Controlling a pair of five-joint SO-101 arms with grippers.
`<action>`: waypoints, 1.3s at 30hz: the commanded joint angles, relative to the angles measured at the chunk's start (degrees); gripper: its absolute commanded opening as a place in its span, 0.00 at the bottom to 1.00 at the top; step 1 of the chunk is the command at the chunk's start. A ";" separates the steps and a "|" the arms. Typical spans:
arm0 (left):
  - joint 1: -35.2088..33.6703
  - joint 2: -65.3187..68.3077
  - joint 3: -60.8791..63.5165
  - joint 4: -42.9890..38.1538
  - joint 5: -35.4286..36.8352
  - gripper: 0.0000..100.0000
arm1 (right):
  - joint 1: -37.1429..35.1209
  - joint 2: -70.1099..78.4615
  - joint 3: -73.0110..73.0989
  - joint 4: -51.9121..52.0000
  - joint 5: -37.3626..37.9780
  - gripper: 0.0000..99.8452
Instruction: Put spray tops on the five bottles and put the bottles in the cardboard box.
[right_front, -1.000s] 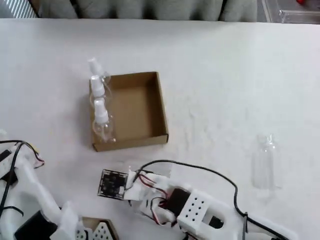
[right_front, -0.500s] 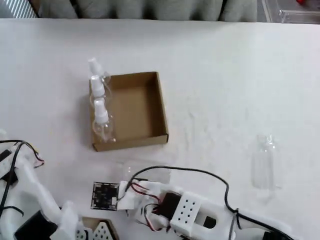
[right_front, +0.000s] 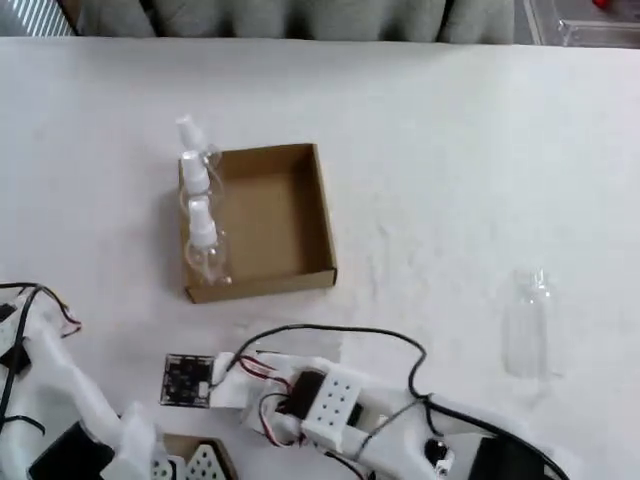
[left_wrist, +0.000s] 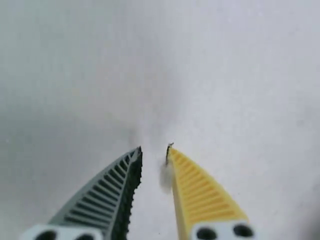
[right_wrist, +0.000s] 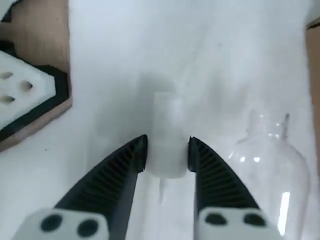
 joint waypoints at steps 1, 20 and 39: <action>-3.03 0.48 -4.22 -1.85 0.62 0.09 | -0.57 3.91 -4.84 -0.40 0.35 0.01; -12.00 0.57 -12.40 7.91 3.52 0.09 | -0.22 1.89 -12.75 -21.49 -10.73 0.02; -12.09 0.66 -11.96 7.56 4.22 0.09 | 2.77 -12.35 -16.26 -12.79 -10.20 0.20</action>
